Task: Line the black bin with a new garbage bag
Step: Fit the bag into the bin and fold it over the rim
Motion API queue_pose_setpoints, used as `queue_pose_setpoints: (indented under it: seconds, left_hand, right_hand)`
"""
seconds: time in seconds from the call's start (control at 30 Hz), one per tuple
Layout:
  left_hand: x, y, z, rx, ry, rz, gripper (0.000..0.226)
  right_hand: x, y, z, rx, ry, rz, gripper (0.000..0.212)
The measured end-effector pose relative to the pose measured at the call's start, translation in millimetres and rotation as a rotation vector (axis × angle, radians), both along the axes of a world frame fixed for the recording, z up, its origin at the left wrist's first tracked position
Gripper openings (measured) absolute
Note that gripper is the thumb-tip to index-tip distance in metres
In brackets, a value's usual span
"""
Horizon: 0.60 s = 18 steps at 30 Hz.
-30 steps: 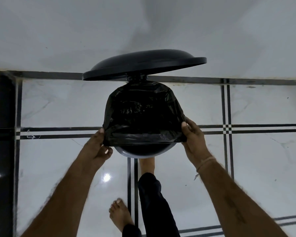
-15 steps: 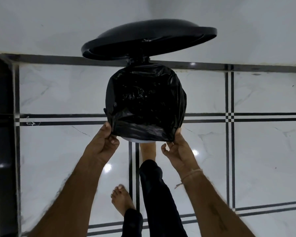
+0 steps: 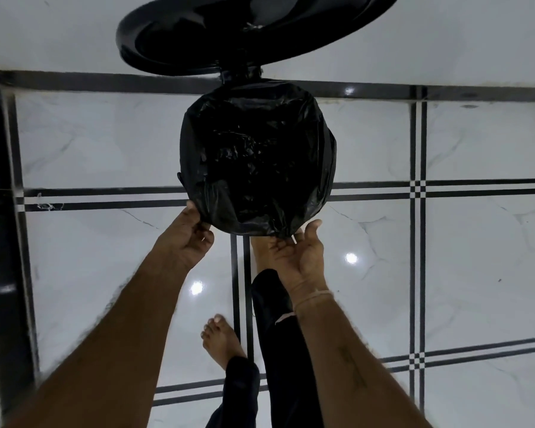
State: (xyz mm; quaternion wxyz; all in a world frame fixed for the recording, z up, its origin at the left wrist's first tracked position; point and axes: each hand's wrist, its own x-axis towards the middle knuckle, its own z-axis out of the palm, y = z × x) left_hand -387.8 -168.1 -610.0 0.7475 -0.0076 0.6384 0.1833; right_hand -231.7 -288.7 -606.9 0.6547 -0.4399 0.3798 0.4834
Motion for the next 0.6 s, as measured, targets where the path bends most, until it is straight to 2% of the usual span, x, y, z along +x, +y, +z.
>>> queue_pose_setpoints:
  seconds: [0.1, 0.2, 0.3, 0.37, 0.43, 0.6]
  left_hand:
    - [6, 10, 3, -0.022, 0.075, 0.019, 0.017]
    - [13, 14, 8, -0.005, 0.11, 0.09, 0.007]
    - [16, 12, 15, 0.088, 0.063, 0.164, 0.029]
    - [16, 8, 20, 0.099, 0.026, 0.143, 0.035]
    - [15, 3, 19, 0.087, 0.017, 0.135, 0.03]
    - [11, 4, 8, 0.051, 0.044, 0.177, 0.02]
  right_hand:
    - [21, 8, 12, -0.045, -0.039, 0.068, 0.052]
    - [43, 11, 7, -0.099, -0.138, 0.164, 0.047]
    - [64, 12, 5, -0.15, -0.193, 0.253, 0.048]
    - [77, 12, 5, -0.161, -0.199, 0.293, 0.037]
    - [85, 15, 3, -0.217, -0.211, 0.353, 0.029]
    - [99, 32, -8, -0.359, -0.203, 0.415, 0.025]
